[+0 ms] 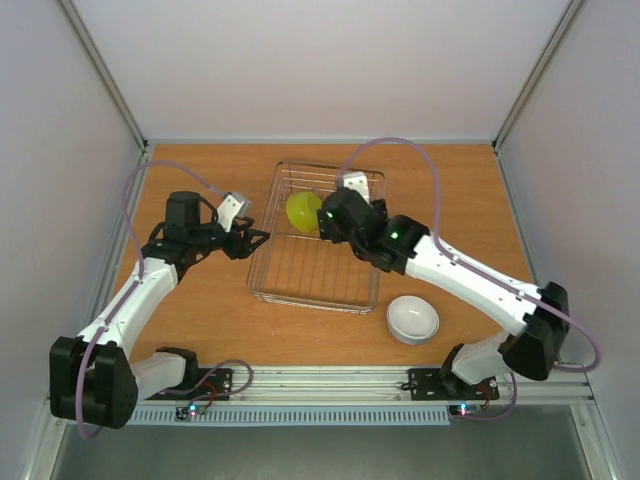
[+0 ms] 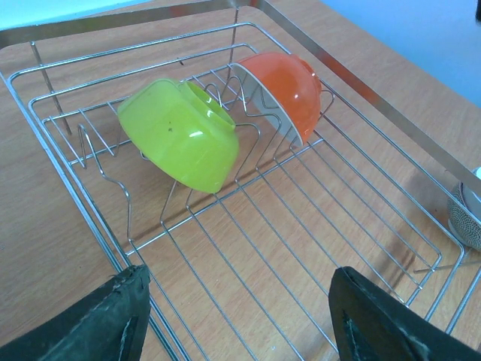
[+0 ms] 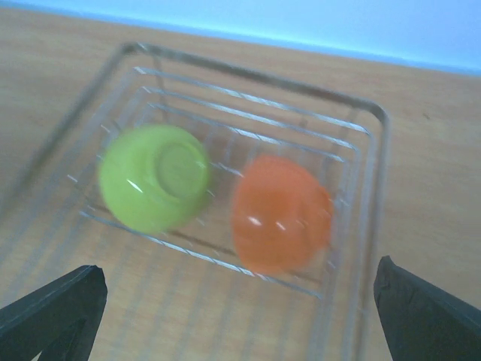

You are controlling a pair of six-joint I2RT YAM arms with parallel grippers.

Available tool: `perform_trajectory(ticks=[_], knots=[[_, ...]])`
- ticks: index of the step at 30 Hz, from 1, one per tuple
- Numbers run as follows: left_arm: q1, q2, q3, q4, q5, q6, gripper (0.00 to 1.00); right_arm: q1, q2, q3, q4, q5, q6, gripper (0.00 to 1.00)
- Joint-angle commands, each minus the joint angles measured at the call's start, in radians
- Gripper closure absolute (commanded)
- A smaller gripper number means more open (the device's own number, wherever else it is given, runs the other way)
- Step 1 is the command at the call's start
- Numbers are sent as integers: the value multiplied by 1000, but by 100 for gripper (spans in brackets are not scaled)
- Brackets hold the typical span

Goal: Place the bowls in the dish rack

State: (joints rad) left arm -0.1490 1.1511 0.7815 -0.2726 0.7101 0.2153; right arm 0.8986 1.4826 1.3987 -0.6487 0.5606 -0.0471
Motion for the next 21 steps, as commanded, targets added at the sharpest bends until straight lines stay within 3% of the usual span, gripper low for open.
perform_trajectory(ticks=[1, 5, 10, 12, 15, 21], knots=[[0, -14, 12, 37, 24, 5, 35, -4, -125, -177, -159, 100, 160, 1], [0, -14, 12, 37, 27, 7, 35, -4, -364, -337, -335, 100, 346, 4], [0, 1, 15, 38, 40, 4, 35, -4, -631, -486, -542, 70, 522, 30], [1, 8, 16, 37, 43, 4, 35, -4, -708, -529, -591, 51, 562, 34], [0, 13, 19, 32, 42, 4, 35, -4, -770, -581, -628, -1, 595, 42], [0, 1, 20, 27, 36, 7, 35, 0, -776, -678, -594, -61, 648, 44]])
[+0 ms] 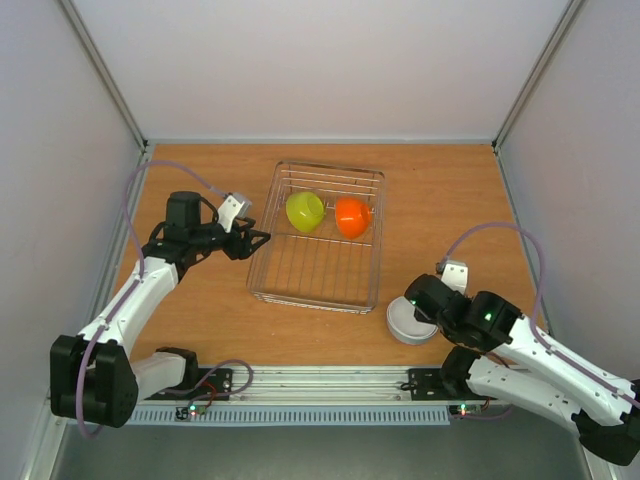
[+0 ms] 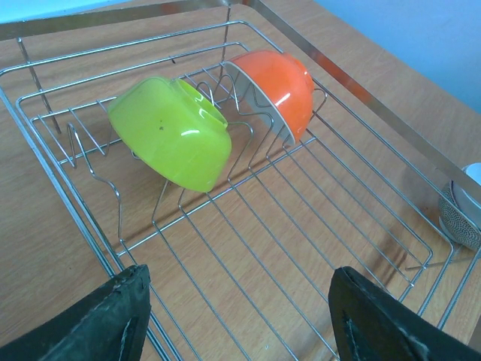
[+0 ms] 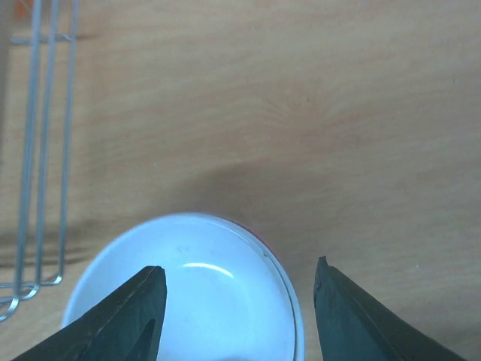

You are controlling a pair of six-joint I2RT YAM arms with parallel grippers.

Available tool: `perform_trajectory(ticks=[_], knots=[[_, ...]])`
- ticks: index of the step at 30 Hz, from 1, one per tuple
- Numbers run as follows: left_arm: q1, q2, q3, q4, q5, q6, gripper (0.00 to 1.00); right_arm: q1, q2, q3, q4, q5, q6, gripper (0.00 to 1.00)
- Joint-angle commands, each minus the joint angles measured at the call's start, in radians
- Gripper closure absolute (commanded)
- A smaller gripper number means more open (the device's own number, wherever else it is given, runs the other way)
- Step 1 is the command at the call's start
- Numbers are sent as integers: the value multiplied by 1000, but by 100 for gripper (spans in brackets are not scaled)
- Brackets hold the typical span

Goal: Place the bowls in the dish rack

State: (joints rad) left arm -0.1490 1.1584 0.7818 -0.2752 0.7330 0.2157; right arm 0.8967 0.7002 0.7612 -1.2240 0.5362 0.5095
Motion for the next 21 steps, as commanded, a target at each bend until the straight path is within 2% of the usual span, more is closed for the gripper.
perform_trajectory(ticks=[1, 3, 9, 21], knots=[[0, -4, 19, 33, 14, 8, 35, 2, 18, -47, -19, -40, 101, 44], [0, 4, 20, 34, 18, 8, 35, 2, 39, -58, 4, -62, 96, 46], [1, -3, 21, 26, 13, 10, 35, 4, 79, -115, 147, -169, 48, 59], [0, 9, 20, 29, 5, 12, 35, 26, 101, -143, 312, -248, -15, 66]])
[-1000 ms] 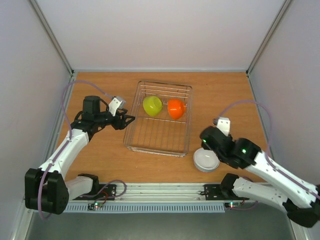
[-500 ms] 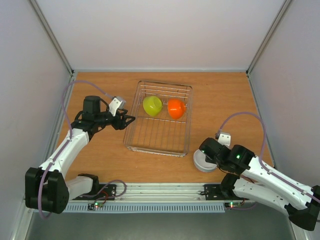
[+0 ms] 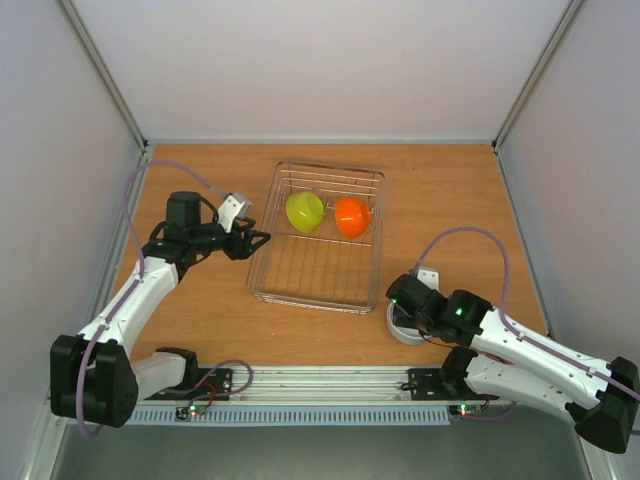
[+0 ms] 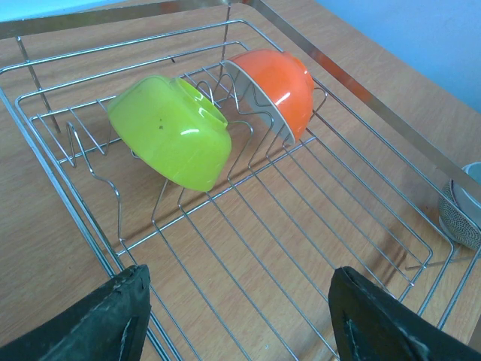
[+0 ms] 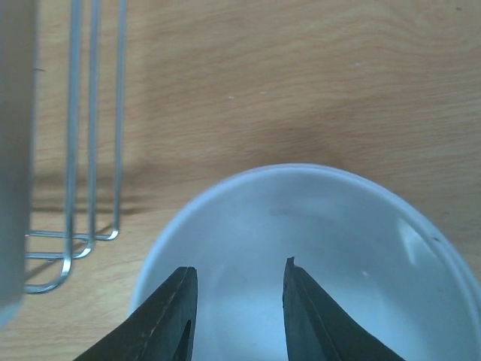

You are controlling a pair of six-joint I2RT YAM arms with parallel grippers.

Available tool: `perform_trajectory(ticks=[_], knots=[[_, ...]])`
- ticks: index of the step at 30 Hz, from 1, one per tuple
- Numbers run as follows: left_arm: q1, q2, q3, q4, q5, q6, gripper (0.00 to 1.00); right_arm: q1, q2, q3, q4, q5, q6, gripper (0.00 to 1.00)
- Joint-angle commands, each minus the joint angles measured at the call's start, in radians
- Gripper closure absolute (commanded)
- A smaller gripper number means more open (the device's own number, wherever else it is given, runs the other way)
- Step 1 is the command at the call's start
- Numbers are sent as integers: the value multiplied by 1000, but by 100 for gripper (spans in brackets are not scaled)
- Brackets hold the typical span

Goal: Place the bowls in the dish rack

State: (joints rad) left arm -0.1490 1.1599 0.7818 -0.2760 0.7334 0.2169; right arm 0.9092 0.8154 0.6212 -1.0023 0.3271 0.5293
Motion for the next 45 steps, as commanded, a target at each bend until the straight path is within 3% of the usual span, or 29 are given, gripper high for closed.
perform_trajectory(ticks=[1, 16, 27, 45], knots=[[0, 9, 20, 30, 4, 10, 35, 15, -6, 1, 99, -43, -41, 66], [-1, 7, 19, 30, 2, 12, 35, 57, 101, 20, 178, -54, -59, 69], [0, 0, 19, 29, -1, 12, 35, 86, 78, 43, 111, -8, -34, 98], [0, 1, 19, 31, -2, 13, 35, 149, 55, 134, -1, 88, -34, 99]])
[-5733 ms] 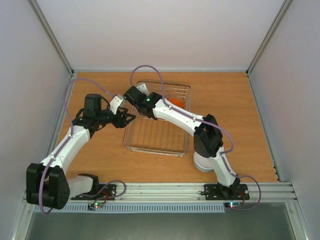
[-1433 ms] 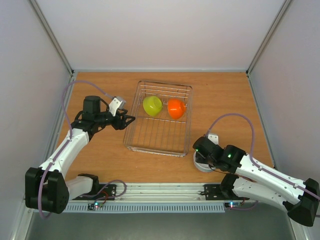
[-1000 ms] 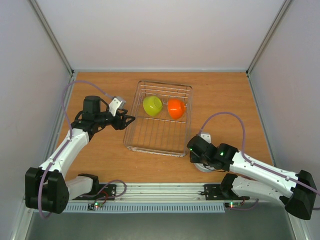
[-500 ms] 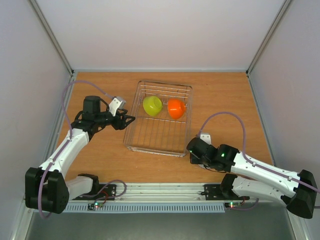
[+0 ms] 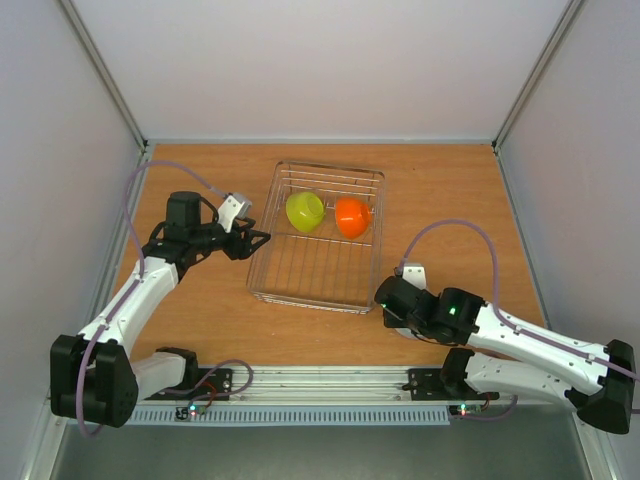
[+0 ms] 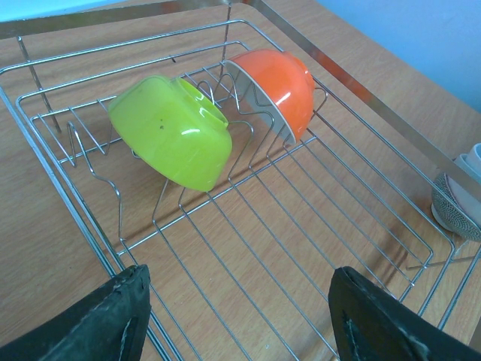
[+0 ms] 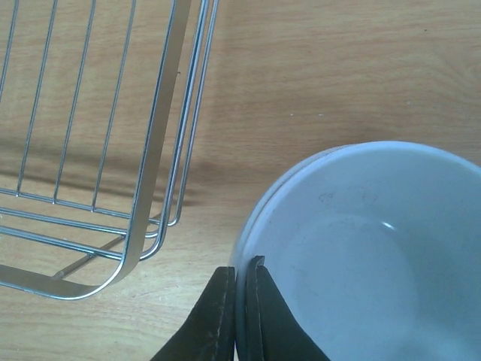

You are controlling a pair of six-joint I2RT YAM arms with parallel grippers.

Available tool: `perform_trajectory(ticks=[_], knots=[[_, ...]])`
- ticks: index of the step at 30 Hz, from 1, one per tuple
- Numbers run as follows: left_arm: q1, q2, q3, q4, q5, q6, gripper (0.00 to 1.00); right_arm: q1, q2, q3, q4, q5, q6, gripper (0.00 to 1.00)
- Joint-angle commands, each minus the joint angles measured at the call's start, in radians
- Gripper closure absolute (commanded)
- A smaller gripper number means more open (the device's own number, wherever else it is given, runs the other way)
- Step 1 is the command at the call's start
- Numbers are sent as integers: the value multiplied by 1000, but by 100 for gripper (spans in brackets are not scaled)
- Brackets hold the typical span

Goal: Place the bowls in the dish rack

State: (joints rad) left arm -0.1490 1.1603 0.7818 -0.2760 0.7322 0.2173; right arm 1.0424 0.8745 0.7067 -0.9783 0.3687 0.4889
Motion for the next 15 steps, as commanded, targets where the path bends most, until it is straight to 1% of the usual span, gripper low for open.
perform_trajectory(ticks=[1, 10, 15], knots=[[0, 0, 19, 31, -1, 12, 35, 17, -4, 52, -29, 52, 7, 99], [0, -2, 19, 32, -1, 11, 35, 40, -11, 104, -43, 88, -32, 99], [0, -2, 21, 31, 1, 11, 35, 89, 45, 208, -81, 169, -95, 99]])
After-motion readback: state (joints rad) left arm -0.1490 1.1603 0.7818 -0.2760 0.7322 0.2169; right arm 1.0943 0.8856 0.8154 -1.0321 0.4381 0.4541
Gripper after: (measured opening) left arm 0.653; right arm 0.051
